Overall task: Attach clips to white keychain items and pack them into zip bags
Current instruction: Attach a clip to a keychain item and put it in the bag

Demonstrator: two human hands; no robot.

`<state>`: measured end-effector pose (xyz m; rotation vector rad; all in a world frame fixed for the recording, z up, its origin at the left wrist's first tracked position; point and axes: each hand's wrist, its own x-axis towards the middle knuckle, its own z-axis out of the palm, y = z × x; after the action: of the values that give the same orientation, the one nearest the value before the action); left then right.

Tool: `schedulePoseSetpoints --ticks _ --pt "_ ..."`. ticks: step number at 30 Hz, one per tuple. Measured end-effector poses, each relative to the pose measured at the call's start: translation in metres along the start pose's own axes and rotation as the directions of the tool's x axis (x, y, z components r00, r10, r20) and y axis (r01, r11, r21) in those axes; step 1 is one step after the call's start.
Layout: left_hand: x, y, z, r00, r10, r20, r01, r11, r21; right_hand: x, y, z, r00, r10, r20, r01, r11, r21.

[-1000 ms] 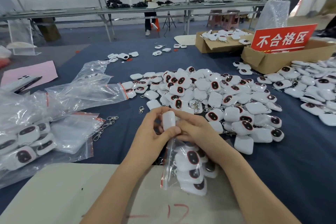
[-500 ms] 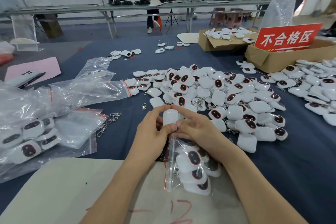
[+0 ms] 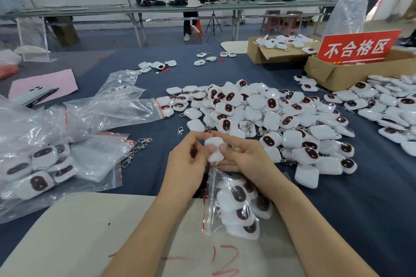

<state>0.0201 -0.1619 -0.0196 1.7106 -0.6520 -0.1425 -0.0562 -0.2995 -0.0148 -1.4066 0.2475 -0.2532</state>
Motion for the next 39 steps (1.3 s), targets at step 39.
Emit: schedulePoseSetpoints --ticks 39 --pt "0.0037 -0.0012 0.0010 0.999 0.043 0.031 -0.038 0.990 -0.139 0.0040 0.0042 -0.0013 0.996 -0.075 -0.056 0.080 0.992 0.098"
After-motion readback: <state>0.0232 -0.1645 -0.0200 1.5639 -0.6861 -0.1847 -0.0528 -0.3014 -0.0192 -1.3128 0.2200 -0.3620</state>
